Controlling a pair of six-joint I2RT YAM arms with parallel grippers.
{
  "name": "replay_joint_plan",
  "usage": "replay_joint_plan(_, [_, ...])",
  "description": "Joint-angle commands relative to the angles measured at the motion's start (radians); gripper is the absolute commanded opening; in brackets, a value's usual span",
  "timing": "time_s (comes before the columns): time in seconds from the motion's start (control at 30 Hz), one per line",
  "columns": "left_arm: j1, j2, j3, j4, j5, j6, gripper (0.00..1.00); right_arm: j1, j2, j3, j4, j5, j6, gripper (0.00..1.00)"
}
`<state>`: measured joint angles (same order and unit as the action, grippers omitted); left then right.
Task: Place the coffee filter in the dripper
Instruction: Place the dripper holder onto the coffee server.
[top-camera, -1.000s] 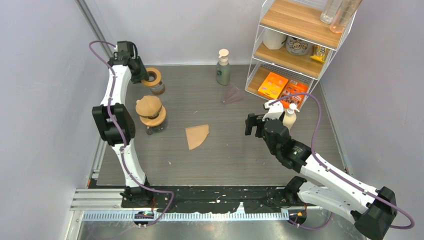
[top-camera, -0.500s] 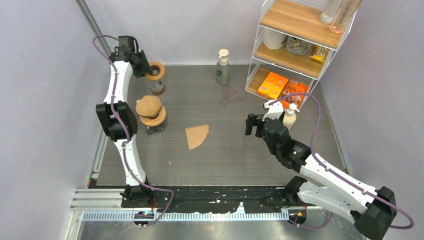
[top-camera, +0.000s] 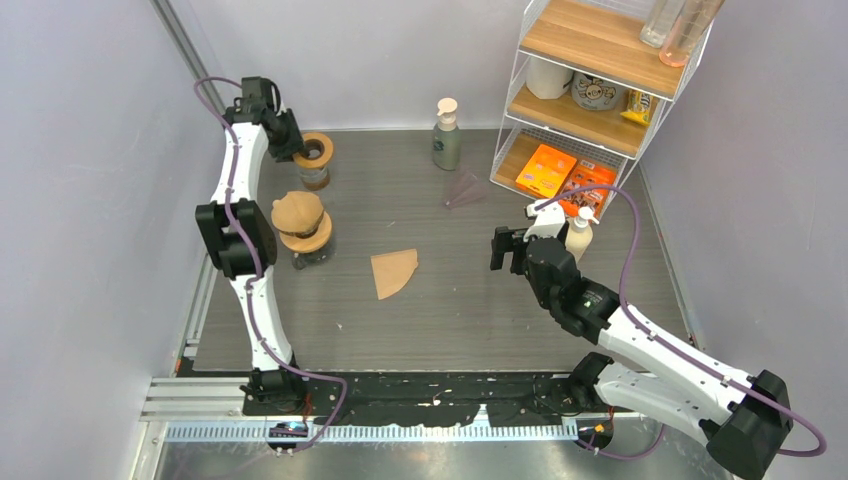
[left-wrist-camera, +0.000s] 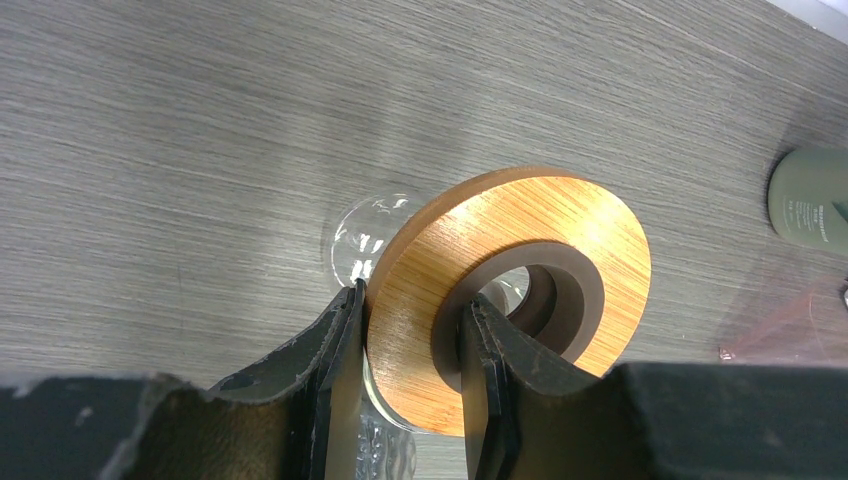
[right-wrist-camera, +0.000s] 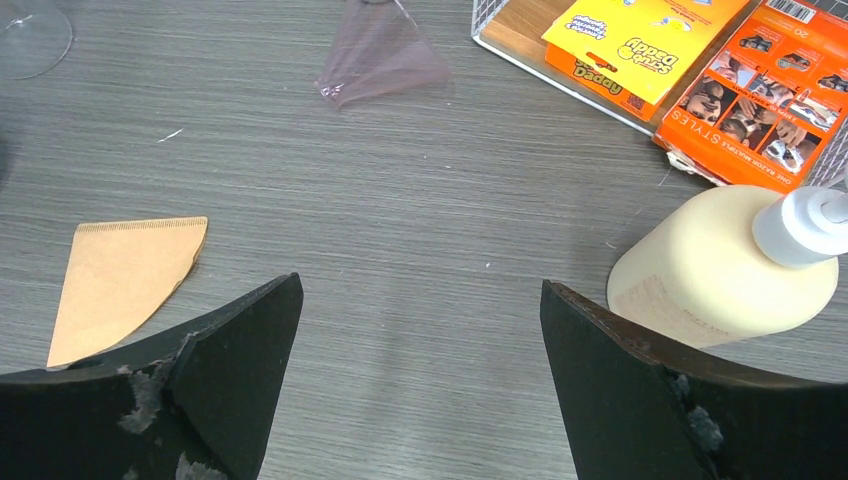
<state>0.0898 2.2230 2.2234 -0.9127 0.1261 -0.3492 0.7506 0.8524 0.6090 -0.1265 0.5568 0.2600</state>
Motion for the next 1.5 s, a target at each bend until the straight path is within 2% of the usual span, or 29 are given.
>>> replay_joint_plan(0.0, [0.007,0.005,0.047,-0.014,0.008,0.024,0.14,-0.005,0.004,0.005,0.05,0.024,-0.011,0.95])
replay_joint_plan(0.43, [0.006,0.013,0.065,-0.039,-0.002,0.035,0.25,-0.008,0.021,0.01,0.052,0.023,-0.012,0.95])
replay_joint_plan(0.6, [0.006,0.015,0.064,-0.043,-0.004,0.034,0.34,-0.008,0.018,0.009,0.053,0.023,-0.013,0.96])
replay_joint_plan(0.8, [0.006,0.014,0.064,-0.048,0.0,0.032,0.36,-0.01,0.02,0.009,0.052,0.022,-0.012,0.95])
replay_joint_plan(0.97, [0.006,0.004,0.057,-0.055,-0.01,0.037,0.41,-0.01,0.023,0.011,0.052,0.021,-0.013,0.95])
replay_joint_plan(1.33, [0.007,-0.016,0.021,-0.048,-0.007,0.049,0.38,-0.01,0.026,0.012,0.052,0.017,-0.013,0.95])
replay_joint_plan(1.47, [0.007,-0.019,0.019,-0.052,-0.021,0.051,0.34,-0.01,0.025,0.012,0.05,0.014,-0.013,0.96])
